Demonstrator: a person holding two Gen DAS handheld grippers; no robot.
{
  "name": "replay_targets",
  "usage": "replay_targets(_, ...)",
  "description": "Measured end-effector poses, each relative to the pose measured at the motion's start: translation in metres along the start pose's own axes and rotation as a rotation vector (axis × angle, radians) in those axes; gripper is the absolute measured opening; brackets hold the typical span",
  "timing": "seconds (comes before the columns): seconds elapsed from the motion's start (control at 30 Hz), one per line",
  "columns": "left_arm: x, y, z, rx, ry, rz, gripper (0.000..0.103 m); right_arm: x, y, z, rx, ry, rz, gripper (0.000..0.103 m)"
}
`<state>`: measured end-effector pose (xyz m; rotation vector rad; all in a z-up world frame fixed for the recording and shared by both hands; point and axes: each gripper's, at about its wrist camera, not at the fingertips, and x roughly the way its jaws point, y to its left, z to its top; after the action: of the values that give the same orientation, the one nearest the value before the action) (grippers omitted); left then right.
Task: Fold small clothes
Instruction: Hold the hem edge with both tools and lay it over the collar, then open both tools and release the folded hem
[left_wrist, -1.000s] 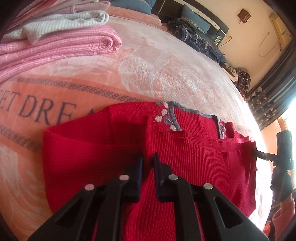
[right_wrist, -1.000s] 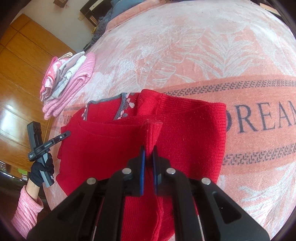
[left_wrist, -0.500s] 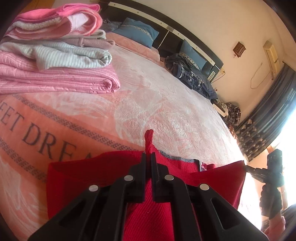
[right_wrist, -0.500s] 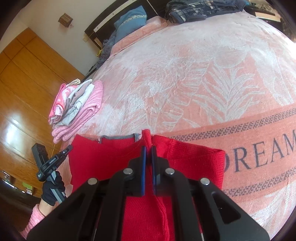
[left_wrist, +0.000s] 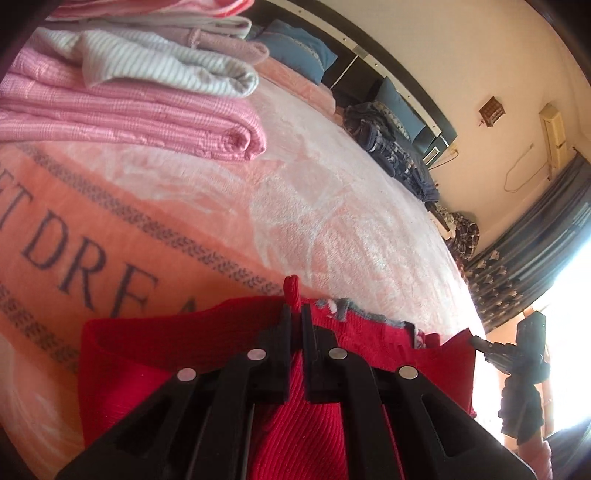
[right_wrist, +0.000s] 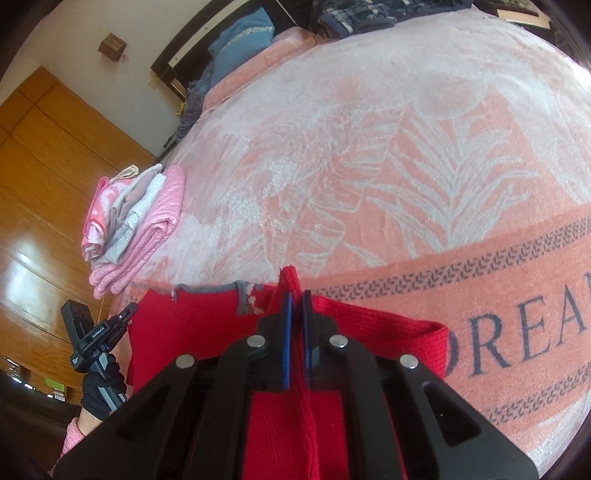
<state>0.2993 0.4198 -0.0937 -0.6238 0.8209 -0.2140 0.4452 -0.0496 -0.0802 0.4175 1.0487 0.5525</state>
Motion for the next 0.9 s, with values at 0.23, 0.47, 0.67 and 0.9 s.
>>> replay_targets(0.23, -0.006, -0.003, 0.012, 0.013, -0.022, 0.002, 0.005, 0.022, -0.014, -0.002, 0.033, 0.049, -0.09, 0.004)
replay_targets(0.47, 0.035, 0.002, -0.004, -0.014, 0.165, 0.04, 0.046, 0.03, -0.029, -0.017, 0.062, 0.091, -0.101, 0.013)
replay_targets(0.67, 0.051, -0.01, -0.004, 0.016, 0.174, 0.072, 0.038, 0.036, -0.026, -0.025, 0.05, 0.107, -0.095, 0.013)
replay_targets(0.9, 0.019, -0.032, 0.004, 0.057, -0.009, -0.057, 0.008, 0.026, -0.02, -0.022, 0.023, 0.067, -0.051, 0.005)
